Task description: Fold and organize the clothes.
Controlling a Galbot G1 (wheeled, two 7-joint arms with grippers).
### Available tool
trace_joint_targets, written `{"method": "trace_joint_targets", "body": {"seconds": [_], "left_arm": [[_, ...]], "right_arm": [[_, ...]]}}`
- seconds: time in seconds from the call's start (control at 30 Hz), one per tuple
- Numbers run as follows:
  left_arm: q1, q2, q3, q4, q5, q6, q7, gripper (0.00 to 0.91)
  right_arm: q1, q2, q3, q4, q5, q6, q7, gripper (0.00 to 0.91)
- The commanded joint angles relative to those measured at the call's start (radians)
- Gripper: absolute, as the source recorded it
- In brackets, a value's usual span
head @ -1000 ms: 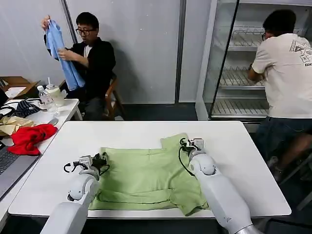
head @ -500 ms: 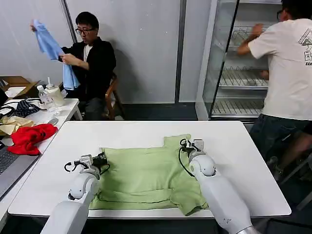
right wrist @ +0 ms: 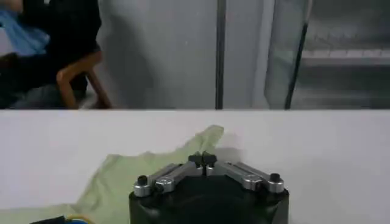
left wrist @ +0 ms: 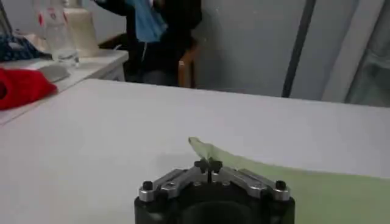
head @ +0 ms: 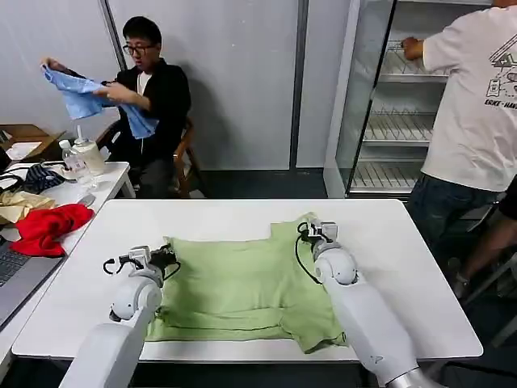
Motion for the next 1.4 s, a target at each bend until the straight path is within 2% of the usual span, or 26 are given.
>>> {"method": "trace_joint_targets", "body": {"seconds": [0.03, 0.23, 0.87, 0.93, 1.4], "left_arm": [[0.02, 0.019, -0.013, -0.101, -0.005, -0.006, 0.0, 0.02], [0.093, 0.034, -0.029, -0.175, -0.01, -0.01, 0.002, 0.02], [0.323, 0.056, -0.082, -0.355, 0.001, -0.019, -0.002, 0.02], [0.338, 0.056, -0.087, -0.369, 0.001, -0.018, -0.004, 0.02], [0.489, 0.063, -0.114, -0.497, 0.011, 0.003, -0.036, 0.02]], "right_arm": [[-0.052, -0.018, 0.002, 0.138, -0.01, 0.014, 0.004, 0.0], [-0.13, -0.035, 0.011, 0.245, -0.017, 0.005, 0.02, 0.0], [-0.43, -0.062, 0.068, 0.624, -0.058, -0.004, 0.118, 0.0], [-0.468, -0.063, 0.073, 0.659, -0.083, -0.003, 0.119, 0.0], [-0.634, -0.076, 0.112, 0.806, -0.139, -0.004, 0.172, 0.0]]}}
